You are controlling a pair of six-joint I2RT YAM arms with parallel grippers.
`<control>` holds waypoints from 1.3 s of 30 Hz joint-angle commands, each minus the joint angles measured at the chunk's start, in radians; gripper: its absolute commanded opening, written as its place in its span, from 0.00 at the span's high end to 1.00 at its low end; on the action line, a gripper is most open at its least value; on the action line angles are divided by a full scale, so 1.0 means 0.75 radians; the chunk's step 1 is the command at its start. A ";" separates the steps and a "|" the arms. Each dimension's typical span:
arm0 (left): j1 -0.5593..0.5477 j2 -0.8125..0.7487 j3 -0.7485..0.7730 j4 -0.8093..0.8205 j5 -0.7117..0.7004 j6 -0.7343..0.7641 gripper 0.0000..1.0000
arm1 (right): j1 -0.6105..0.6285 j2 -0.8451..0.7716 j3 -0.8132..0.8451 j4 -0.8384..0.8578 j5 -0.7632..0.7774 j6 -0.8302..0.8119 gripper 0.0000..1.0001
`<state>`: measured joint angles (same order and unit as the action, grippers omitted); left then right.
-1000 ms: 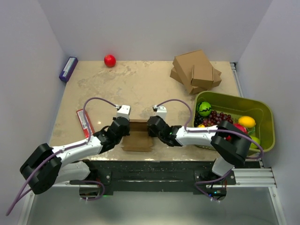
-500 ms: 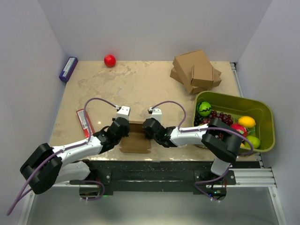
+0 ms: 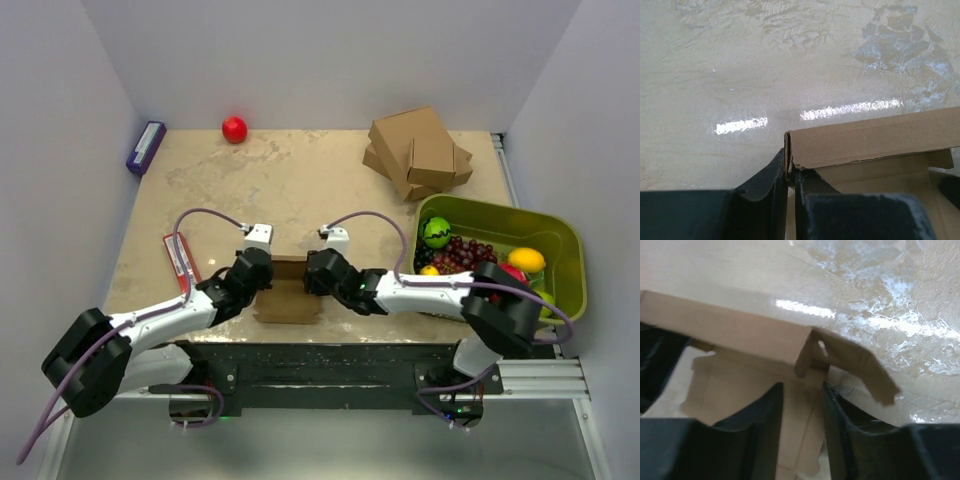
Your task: Fold the paper box
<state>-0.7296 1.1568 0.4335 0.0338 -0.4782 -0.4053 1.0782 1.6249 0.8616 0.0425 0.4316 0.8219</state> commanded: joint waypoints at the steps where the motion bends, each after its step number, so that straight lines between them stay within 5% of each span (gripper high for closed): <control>1: 0.020 -0.033 0.025 0.045 0.012 -0.030 1.00 | 0.008 -0.221 -0.001 -0.140 -0.023 -0.030 0.52; 5: 0.024 -0.019 0.031 0.043 0.014 -0.030 1.00 | -0.004 -0.379 -0.042 -0.202 0.011 -0.075 0.38; 18: 0.028 -0.023 0.033 0.035 0.016 -0.030 1.00 | -0.170 -0.230 -0.100 -0.049 -0.166 -0.229 0.30; 21: 0.026 -0.023 0.036 0.035 0.018 -0.030 1.00 | -0.170 -0.179 -0.089 0.011 -0.175 -0.261 0.38; 22: 0.028 -0.023 0.034 0.035 0.018 -0.030 1.00 | -0.168 -0.164 -0.085 0.021 -0.177 -0.267 0.55; 26: 0.028 -0.017 0.036 0.035 0.018 -0.030 1.00 | -0.165 -0.119 -0.022 0.023 -0.197 -0.333 0.88; 29: 0.028 0.004 0.050 0.023 0.012 -0.032 1.00 | -0.135 -0.107 0.013 0.017 -0.205 -0.349 1.00; 39: 0.026 0.037 0.058 0.029 0.020 -0.032 1.00 | 0.004 -0.019 0.130 -0.053 -0.123 -0.345 1.00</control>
<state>-0.7071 1.1801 0.4461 0.0273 -0.4793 -0.4103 1.0565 1.5986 0.8879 -0.0425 0.3237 0.5739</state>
